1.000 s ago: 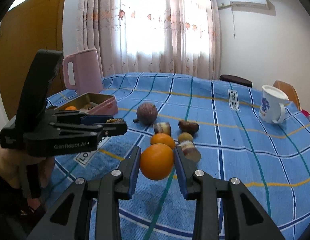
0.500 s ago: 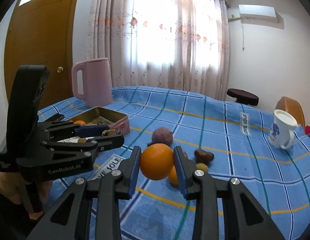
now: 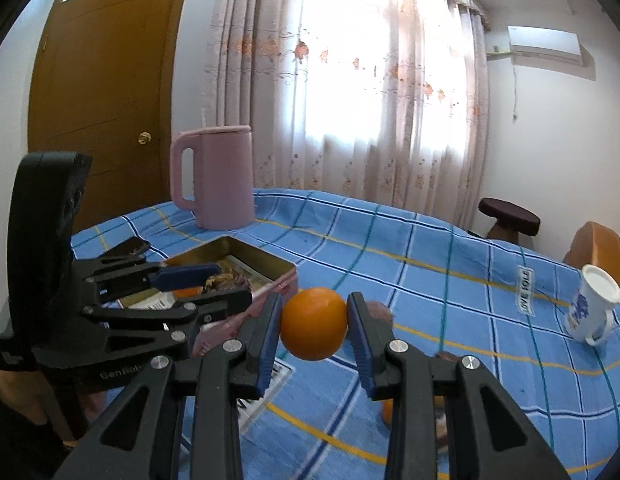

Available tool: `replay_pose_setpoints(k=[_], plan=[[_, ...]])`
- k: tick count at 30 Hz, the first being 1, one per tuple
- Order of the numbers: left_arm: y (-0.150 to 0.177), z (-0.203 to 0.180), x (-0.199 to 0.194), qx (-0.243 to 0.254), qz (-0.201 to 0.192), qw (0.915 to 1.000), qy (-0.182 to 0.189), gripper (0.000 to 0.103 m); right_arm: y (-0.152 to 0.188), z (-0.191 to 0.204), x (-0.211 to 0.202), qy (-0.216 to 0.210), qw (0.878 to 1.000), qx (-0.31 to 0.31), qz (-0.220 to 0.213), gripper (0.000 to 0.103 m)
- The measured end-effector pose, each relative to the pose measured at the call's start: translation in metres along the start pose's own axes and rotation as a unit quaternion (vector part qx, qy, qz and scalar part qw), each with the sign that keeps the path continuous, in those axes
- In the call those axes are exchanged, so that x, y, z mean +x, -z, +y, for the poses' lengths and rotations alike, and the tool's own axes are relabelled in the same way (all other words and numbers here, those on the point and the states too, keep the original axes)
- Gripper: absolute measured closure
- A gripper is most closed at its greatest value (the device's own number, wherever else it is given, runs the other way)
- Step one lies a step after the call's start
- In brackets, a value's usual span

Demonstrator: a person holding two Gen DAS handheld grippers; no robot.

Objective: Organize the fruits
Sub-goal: 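Carry both fruits over the tin box and release them inside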

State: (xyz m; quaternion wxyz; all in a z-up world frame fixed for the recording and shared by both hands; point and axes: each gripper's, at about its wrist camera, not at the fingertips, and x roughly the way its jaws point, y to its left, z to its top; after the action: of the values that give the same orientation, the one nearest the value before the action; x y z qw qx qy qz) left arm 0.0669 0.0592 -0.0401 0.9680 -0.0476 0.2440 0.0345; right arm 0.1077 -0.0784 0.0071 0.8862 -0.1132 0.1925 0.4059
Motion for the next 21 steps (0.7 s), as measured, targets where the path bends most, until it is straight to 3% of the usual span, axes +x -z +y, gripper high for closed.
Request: replay_pose_setpoints(k=[12,21], plan=[[0.007,0.042,-0.005,-0.031,0.006,0.9988,-0.038,0.062,-0.016,0.027,0.042,-0.048,0.999,0.004,0.014,0.068],[0.019,0.088,-0.013,-0.069,0.012,0.9949,-0.073,0.062,-0.006,0.071,0.081,-0.091,0.995,-0.011,0.047,0.068]])
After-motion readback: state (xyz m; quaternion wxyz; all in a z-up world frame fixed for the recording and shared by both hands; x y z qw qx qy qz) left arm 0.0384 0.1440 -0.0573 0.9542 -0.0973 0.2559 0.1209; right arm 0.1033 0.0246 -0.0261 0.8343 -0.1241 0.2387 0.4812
